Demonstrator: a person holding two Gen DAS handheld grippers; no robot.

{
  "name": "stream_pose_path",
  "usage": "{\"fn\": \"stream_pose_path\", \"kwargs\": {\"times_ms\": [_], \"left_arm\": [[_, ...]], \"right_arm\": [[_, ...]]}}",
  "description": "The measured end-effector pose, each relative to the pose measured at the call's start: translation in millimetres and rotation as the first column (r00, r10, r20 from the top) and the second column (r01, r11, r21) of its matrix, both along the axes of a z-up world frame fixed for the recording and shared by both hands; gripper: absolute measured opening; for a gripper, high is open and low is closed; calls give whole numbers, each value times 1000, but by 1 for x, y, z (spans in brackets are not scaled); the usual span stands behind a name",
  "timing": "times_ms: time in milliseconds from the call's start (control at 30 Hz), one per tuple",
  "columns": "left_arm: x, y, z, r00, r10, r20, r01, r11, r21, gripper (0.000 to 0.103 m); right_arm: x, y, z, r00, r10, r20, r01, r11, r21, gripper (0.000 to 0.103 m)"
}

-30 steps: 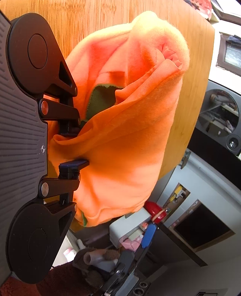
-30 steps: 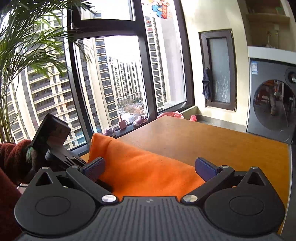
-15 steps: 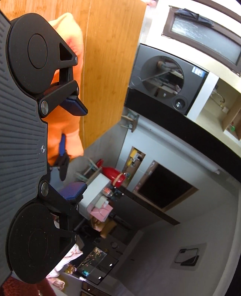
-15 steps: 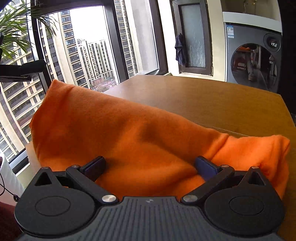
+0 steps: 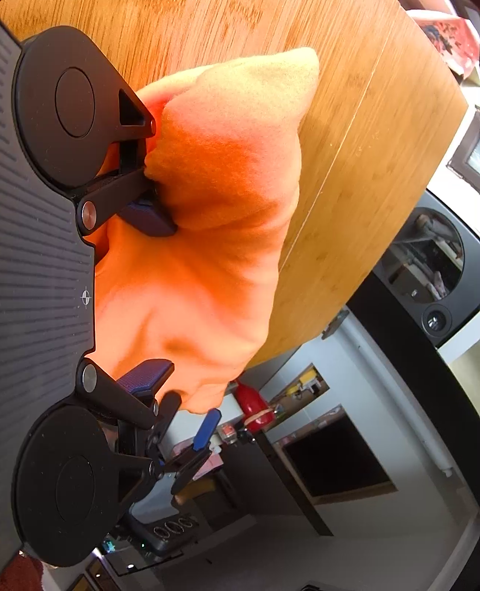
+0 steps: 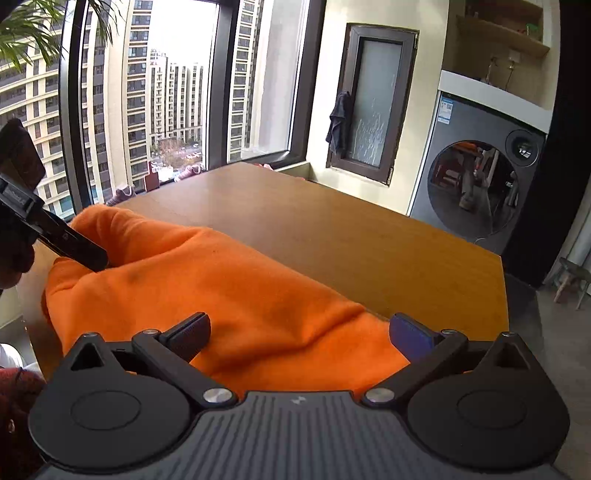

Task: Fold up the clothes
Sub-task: 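Fold the costume side over toward the right tool with the left tool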

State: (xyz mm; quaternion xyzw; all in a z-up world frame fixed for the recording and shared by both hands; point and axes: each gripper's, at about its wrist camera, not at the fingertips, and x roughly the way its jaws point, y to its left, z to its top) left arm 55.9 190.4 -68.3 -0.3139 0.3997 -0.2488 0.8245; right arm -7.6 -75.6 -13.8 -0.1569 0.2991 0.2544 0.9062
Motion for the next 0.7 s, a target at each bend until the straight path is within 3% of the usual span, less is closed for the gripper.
{"fn": "stream_pose_path", "kwargs": {"times_ms": [33, 133, 200, 267, 333, 400, 533, 600, 700], "left_arm": [[-2, -2, 4, 1000, -3, 1, 3, 1000, 5, 79], [-11, -6, 21, 999, -34, 17, 33, 999, 8, 87], [-21, -9, 31, 994, -106, 23, 107, 992, -68, 92], [-31, -17, 34, 980, -197, 28, 199, 965, -170, 95], [-41, -31, 29, 967, -253, 21, 251, 944, -215, 97], [-42, -44, 15, 961, -274, -34, 261, 943, -205, 97], [-33, -47, -22, 957, -177, -228, 146, 978, -147, 97], [-24, -43, -25, 962, -134, -239, 101, 984, -146, 93], [-3, -39, -11, 982, -75, -175, 64, 996, -66, 90]], "right_arm": [[3, 1, -12, 1000, -21, -20, 20, 999, -25, 103], [3, -4, -28, 998, -46, -32, 47, 998, 34, 103], [5, -5, -28, 998, -54, -38, 56, 997, 48, 103], [6, -5, -30, 998, -55, -35, 57, 997, 51, 103], [8, -4, -31, 998, -54, -34, 55, 997, 51, 103], [9, -4, -32, 998, -56, -33, 57, 997, 53, 103], [1, -7, -32, 998, -55, -20, 56, 997, 44, 103], [0, -8, -31, 998, -56, -14, 57, 998, 41, 103], [3, -11, -32, 997, -72, -27, 74, 996, 59, 103]]}}
